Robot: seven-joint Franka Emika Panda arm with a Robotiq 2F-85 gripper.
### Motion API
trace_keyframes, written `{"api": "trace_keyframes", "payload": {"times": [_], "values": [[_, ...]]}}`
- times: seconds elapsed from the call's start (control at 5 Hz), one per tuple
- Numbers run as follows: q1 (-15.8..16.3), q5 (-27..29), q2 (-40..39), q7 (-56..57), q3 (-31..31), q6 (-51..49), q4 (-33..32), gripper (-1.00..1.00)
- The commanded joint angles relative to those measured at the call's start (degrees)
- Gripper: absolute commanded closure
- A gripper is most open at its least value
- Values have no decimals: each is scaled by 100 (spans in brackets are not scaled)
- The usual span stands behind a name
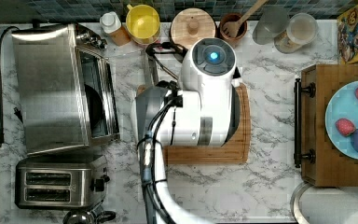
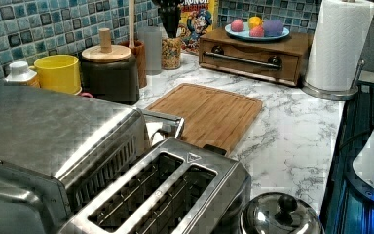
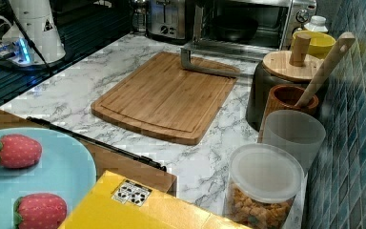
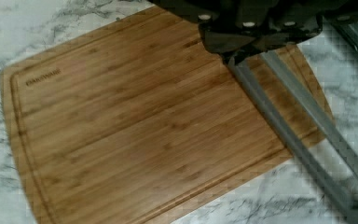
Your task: Close the oven.
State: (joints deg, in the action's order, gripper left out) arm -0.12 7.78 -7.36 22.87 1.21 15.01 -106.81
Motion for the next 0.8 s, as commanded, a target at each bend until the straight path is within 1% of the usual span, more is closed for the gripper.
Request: {"api": "trace_keyframes", "payload": {"times": [0.2,0.4,0.6,0.8], "values": [[-529,1715,-144,2615,170,1242,-232,100],[-680,2264,-490,3099,84,1001,51,100],[-728,2781,-556,3704,110,1005,-38,100],[-910,3260,-689,4416,34,894,-96,100]]}}
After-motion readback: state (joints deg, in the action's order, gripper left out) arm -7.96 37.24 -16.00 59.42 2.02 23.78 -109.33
